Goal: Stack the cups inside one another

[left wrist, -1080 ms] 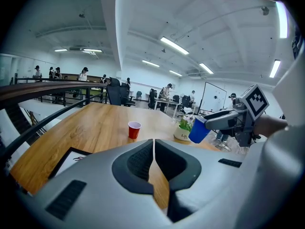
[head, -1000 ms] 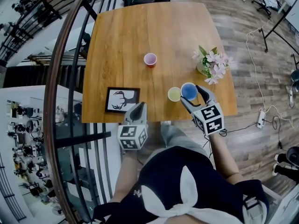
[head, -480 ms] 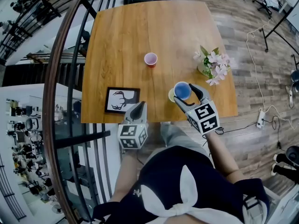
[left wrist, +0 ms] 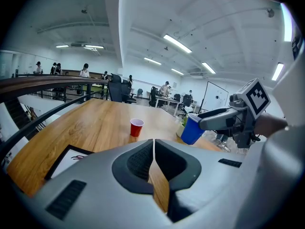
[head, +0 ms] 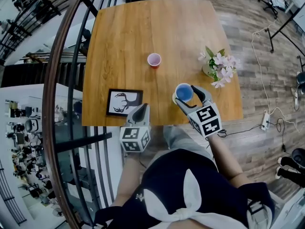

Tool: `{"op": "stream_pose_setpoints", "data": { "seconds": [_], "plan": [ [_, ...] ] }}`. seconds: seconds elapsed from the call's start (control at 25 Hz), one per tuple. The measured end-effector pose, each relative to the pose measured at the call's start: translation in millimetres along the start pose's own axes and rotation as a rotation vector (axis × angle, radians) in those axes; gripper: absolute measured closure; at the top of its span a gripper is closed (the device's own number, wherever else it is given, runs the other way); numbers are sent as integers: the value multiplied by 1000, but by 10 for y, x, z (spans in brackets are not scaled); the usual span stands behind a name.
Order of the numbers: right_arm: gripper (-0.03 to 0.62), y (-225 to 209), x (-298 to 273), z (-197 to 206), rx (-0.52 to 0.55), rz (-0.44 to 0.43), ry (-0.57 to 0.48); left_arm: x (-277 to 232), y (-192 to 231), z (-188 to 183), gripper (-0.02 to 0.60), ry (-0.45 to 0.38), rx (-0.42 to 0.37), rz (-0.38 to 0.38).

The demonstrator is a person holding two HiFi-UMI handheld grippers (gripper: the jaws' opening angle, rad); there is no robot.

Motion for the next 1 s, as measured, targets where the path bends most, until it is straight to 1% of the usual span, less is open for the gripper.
{"op": "stream_pose_setpoints", "data": {
  "seconds": [0.32, 0.68, 0.84, 1.0],
  "plan": [
    [267, 14, -125, 130, -16, -20, 36, -67, 36, 14, 554, 11, 6, 3],
    [266, 45, -310, 299, -33, -58, 83, -155, 12, -37, 563, 16, -17, 42],
    [266, 45, -409, 377, -34, -75, 110, -214, 15, -44, 565, 31, -24, 59],
    [266, 52, -471, 460, -52, -88, 121, -252, 15, -1, 565, 45, -25, 60]
  ]
}}
Point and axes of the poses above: the fingertips, and each gripper's own axes: x backward along the fingers, y to its left, z out of its underside, the point moved 9 cm from there along x, backward along the fingers, and after that the axes turned 15 degrees about x, right-handed, at the moved point
